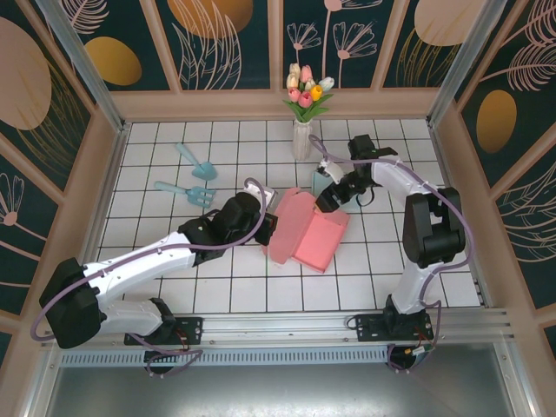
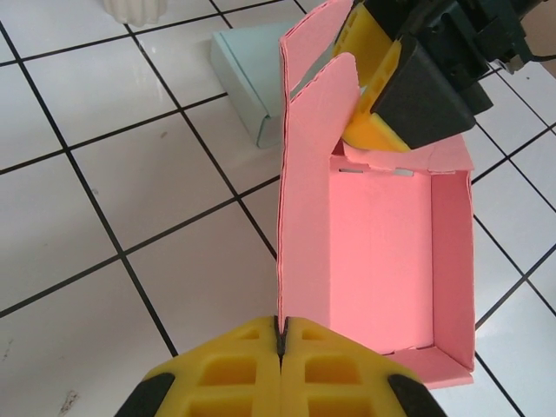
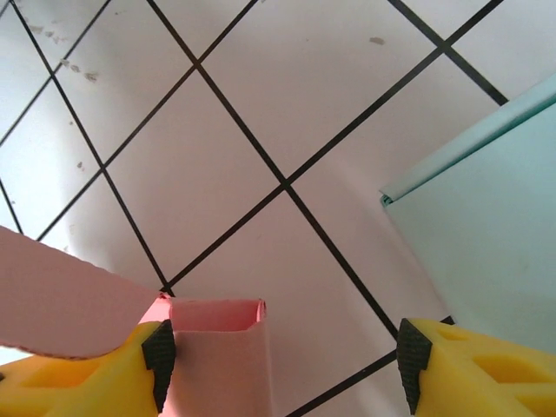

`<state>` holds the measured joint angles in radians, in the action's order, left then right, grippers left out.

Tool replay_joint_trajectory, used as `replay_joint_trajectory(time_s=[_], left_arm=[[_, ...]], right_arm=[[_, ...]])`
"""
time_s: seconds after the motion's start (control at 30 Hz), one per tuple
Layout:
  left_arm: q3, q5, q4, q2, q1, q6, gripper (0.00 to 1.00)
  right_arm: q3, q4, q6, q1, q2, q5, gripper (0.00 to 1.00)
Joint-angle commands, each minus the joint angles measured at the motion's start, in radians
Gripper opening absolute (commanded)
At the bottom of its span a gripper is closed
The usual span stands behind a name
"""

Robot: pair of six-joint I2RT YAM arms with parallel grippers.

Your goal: Fold the paper box

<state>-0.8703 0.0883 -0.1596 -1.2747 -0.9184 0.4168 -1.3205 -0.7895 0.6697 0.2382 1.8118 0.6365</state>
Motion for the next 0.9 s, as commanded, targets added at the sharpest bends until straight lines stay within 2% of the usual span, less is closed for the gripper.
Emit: replay_joint_trajectory(time_s=[0.0, 0.53, 0.63, 0.7, 0.87], left_arm=[[0.013, 0.026, 0.009, -0.009, 0.001, 0.005, 0.00], [-0.035, 0.091, -0.034, -0.069, 0.001, 0.026, 0.00], [-0.037, 0.085, -0.044, -0.059, 0.001, 0.025, 0.00], [-0.024, 0.053, -0.029, -0.041, 0.002, 0.016, 0.00], [0.013, 0.026, 0.005, 0.011, 0.001, 0.004, 0.00]], right_arm=[[0.023, -0.060, -0.008, -0.010, -0.041, 0.071, 0.71], [0.136, -0.040, 0.000, 0.015, -0.179, 0.053, 0.73], [0.132, -0.006, -0.039, 0.018, -0.180, -0.024, 0.73], [0.131, 0.052, -0.096, 0.013, -0.185, -0.146, 0.73], [0.115, 0.053, -0.108, 0.006, -0.198, -0.115, 0.73]])
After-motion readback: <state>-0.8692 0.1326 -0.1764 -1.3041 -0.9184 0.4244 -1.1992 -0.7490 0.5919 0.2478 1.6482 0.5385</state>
